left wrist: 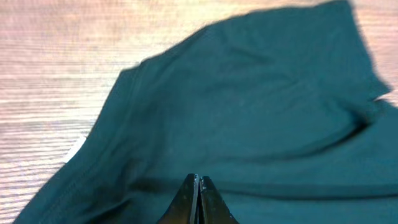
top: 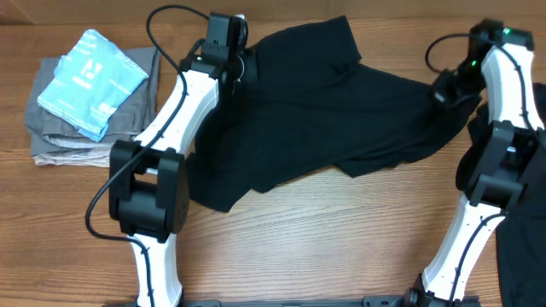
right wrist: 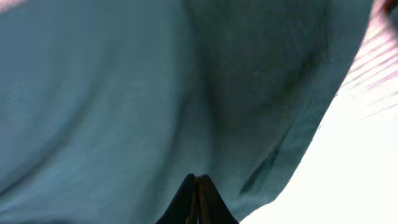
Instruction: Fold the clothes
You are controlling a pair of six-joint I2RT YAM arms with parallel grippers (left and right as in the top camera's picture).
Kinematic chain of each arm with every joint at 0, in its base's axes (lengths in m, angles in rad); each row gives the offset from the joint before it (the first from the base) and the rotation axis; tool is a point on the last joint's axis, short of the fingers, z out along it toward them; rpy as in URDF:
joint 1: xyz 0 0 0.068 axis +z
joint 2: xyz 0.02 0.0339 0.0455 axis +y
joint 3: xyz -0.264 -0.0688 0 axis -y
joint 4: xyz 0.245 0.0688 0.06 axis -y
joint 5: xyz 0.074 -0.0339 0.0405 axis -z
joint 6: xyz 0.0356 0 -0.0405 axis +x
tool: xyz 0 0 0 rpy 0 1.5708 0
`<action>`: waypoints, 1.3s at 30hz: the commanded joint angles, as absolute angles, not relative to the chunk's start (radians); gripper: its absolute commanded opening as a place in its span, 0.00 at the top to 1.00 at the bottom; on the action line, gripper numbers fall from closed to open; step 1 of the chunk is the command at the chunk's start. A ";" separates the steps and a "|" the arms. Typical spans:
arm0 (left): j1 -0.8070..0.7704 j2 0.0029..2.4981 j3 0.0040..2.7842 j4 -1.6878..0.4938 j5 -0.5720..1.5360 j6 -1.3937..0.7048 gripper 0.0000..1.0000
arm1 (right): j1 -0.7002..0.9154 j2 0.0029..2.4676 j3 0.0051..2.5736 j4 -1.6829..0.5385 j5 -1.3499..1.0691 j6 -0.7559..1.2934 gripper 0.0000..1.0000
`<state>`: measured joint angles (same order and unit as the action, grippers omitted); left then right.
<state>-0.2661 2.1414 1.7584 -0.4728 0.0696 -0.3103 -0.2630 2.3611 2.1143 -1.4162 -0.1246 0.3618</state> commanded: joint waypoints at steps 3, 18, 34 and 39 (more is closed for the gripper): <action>-0.262 2.215 1.754 -0.480 0.011 -0.263 0.96 | -0.265 2.365 1.861 -1.156 -0.100 0.371 0.96; -0.262 2.361 1.753 -0.481 -0.010 -0.236 0.96 | -0.316 2.465 1.755 -0.863 0.009 0.356 0.96; -0.262 2.368 1.747 -0.486 -0.010 -0.292 0.94 | -0.314 2.583 1.756 -0.413 0.006 0.328 0.96; -0.262 2.368 1.742 -0.473 -0.010 -0.295 0.93 | -0.305 2.582 1.792 -0.327 -0.062 0.281 0.77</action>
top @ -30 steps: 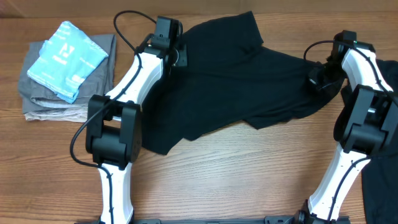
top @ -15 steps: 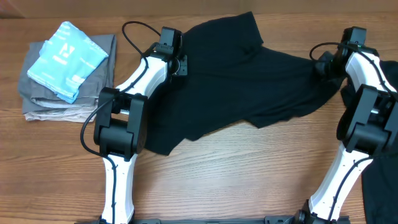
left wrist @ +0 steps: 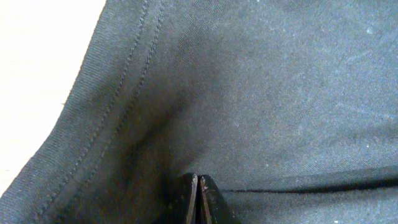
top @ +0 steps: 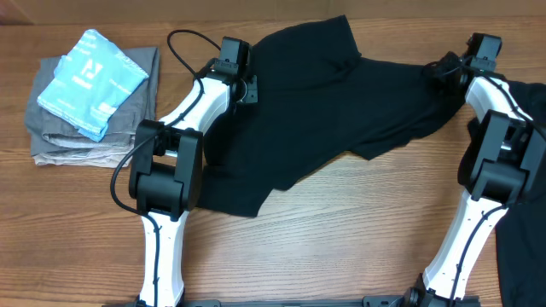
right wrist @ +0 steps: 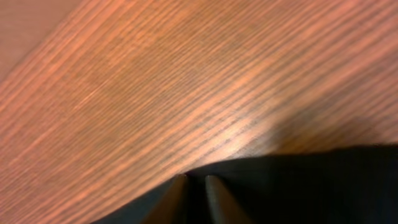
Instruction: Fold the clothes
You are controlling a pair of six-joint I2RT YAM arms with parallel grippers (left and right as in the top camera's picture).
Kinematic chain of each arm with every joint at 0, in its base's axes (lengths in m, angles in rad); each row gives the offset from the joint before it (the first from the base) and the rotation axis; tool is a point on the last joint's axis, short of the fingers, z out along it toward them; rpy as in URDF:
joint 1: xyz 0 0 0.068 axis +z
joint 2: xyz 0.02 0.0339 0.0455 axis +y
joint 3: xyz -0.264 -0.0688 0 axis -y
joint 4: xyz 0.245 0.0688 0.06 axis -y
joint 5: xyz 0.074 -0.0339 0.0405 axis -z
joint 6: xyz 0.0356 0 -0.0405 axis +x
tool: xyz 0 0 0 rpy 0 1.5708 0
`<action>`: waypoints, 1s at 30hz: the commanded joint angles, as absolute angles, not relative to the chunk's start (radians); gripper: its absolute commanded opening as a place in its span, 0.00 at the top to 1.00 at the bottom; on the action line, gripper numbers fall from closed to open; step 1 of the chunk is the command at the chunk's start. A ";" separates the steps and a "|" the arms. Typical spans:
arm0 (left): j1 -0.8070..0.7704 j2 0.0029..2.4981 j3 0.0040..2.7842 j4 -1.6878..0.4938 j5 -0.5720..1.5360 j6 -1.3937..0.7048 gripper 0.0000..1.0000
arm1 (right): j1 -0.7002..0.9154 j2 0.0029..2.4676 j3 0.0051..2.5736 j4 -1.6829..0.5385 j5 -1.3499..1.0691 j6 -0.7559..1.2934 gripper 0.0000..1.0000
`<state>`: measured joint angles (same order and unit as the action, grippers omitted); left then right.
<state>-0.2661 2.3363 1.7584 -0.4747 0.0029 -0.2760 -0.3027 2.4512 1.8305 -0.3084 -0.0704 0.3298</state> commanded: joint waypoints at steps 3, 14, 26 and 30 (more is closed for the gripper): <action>-0.261 2.354 1.765 -0.458 -0.016 -0.272 0.92 | -0.303 2.552 1.944 -0.448 -0.152 0.250 0.66; -0.260 2.003 1.837 -0.639 -0.019 -0.347 0.85 | -0.302 2.348 2.493 -1.118 -0.329 0.236 0.50; -0.263 1.881 1.815 -1.042 0.004 -0.398 0.69 | -0.261 2.282 2.449 -1.694 -0.381 0.235 0.63; -0.263 1.893 1.789 -1.089 0.027 -0.398 0.66 | -0.213 2.278 2.267 -1.694 -0.391 0.240 0.92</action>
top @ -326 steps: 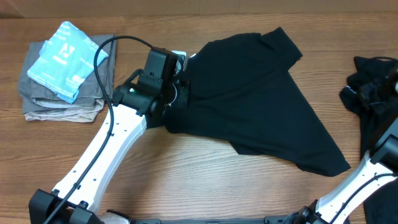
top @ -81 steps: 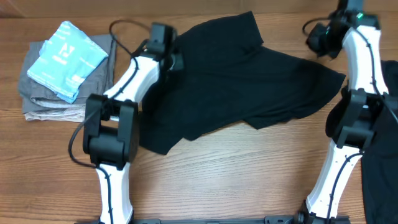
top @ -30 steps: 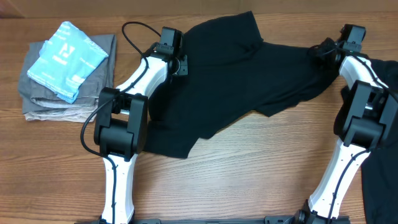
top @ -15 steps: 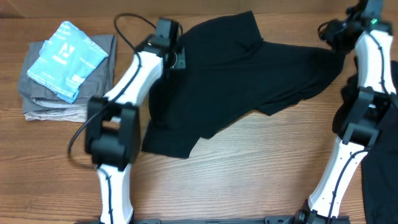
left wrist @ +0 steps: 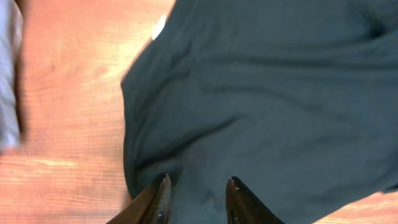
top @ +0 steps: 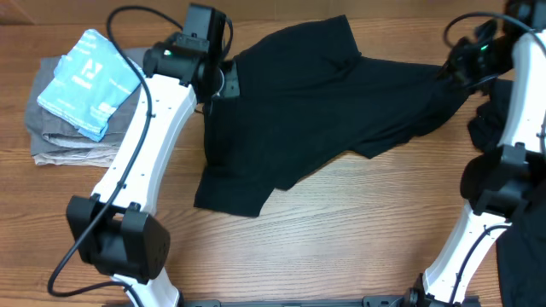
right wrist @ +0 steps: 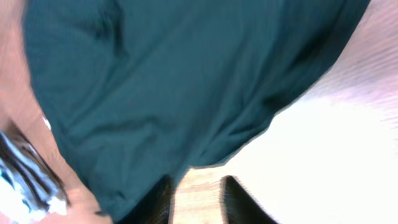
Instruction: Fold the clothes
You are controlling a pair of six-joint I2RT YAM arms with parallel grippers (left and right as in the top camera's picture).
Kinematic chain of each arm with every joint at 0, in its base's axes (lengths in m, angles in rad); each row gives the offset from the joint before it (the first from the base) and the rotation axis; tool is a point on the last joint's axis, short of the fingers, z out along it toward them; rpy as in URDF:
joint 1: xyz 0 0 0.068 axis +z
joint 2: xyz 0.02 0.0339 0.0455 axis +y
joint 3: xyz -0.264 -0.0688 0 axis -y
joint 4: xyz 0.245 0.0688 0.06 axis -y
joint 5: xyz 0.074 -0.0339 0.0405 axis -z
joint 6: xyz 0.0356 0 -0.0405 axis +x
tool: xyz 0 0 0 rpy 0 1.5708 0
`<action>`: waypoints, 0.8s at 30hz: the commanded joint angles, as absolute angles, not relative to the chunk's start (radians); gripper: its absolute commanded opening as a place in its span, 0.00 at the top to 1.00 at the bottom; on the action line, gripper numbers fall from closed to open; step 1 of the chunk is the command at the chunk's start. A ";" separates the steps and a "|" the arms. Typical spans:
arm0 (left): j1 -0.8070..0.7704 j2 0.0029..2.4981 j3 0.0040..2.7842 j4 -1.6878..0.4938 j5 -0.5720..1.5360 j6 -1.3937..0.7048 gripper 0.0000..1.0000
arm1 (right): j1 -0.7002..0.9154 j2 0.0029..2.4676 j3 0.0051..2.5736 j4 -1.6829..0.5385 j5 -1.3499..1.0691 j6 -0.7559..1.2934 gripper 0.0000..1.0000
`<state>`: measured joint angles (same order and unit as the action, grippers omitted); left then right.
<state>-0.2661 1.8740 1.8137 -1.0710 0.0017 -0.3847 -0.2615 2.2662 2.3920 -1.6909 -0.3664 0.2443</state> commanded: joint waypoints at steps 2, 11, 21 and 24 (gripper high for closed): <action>-0.263 1.894 1.766 -1.090 0.027 -0.398 0.66 | -0.185 2.278 2.167 -1.692 -0.398 0.237 0.96; -0.263 1.895 1.669 -1.060 0.026 -0.398 0.65 | -0.091 2.278 1.945 -1.614 -0.395 0.206 0.96; -0.263 1.895 1.604 -1.020 0.026 -0.405 0.65 | -0.074 2.278 1.830 -1.453 -0.395 0.312 0.96; -0.262 1.895 1.597 -1.016 0.027 -0.405 0.65 | -0.067 2.278 1.810 -1.401 -0.395 0.339 0.96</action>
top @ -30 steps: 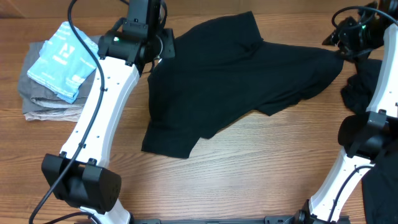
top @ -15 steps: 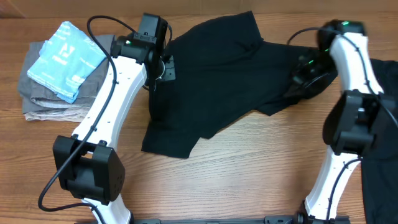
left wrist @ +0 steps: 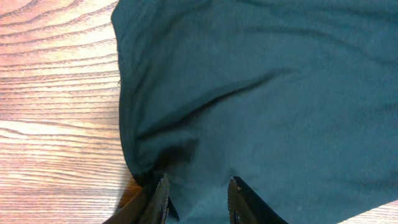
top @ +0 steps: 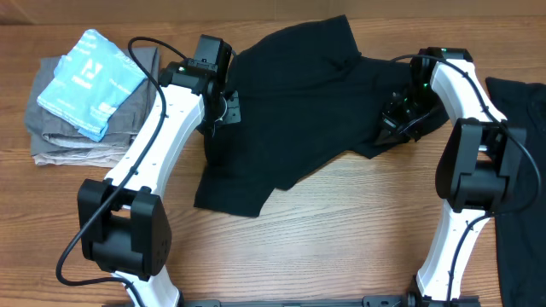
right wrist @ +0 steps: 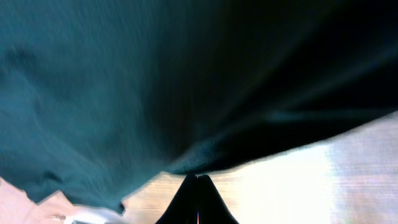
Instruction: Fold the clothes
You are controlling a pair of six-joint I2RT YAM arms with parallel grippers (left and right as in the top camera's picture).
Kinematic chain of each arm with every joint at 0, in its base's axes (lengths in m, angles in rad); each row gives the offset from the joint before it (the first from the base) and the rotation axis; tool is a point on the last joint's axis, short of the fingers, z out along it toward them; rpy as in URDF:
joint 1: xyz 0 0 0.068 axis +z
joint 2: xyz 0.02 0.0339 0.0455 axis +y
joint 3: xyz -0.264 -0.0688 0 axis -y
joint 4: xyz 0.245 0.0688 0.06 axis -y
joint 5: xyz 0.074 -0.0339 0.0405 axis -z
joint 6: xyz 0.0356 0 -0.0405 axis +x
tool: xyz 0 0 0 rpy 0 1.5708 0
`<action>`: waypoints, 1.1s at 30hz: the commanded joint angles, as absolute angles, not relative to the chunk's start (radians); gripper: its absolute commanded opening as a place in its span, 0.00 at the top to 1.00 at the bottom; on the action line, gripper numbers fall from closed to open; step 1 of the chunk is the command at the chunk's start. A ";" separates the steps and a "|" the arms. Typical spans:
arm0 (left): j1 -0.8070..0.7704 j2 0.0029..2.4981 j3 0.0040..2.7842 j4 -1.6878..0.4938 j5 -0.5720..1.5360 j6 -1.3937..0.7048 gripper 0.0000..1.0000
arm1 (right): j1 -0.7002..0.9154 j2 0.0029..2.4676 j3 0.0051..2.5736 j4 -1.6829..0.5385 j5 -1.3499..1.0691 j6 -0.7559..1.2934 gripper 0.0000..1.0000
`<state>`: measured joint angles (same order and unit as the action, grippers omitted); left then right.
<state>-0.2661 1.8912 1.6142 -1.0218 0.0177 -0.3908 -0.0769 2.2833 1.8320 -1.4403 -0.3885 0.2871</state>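
A black garment (top: 316, 94) lies spread and wrinkled across the middle of the wooden table (top: 341, 247). My left gripper (top: 223, 109) is low over its left edge. In the left wrist view the gripper (left wrist: 198, 185) is open, its fingers straddling the dark cloth (left wrist: 261, 93) just inside the hem. My right gripper (top: 391, 119) sits at the garment's lower right edge. In the right wrist view it (right wrist: 198, 178) is shut, its tips meeting on the hem of the cloth (right wrist: 124, 74).
A folded stack, grey cloth (top: 51, 136) with a light blue piece (top: 90, 77) on top, lies at the far left. More black cloth (top: 522, 94) lies along the table's right edge, beside the right arm.
My left gripper, open then too, has come lower and nearer the cloth's left edge. My right gripper was open, high at the far right; it is now shut at the garment's lower right hem.
First both grippers were shut on the black garment, left at its back-left edge, right at its right end. Then the garment lay shifted rightward and flatter, with the right jaws slightly parted. After that both were open above it. Now the right is shut on the hem.
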 commanded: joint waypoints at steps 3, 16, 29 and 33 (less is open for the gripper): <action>-0.263 1.895 1.589 -1.000 0.026 -0.405 0.65 | -0.056 2.278 1.782 -1.335 -0.394 0.360 0.96; -0.263 1.895 1.375 -0.785 0.026 -0.428 0.63 | -0.021 2.278 1.707 -1.391 -0.274 0.384 0.96; -0.262 1.897 1.177 -0.478 0.026 -0.435 0.63 | -0.020 2.278 1.585 -1.276 -0.171 0.398 0.96; -0.262 1.897 1.177 -0.466 0.021 -0.434 0.62 | -0.037 2.278 1.508 -1.283 -0.117 0.405 0.96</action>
<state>-0.2661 1.8931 1.1774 -0.4751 0.0193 -0.4202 -0.0219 2.2215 1.5997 -1.2858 -0.2386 0.3889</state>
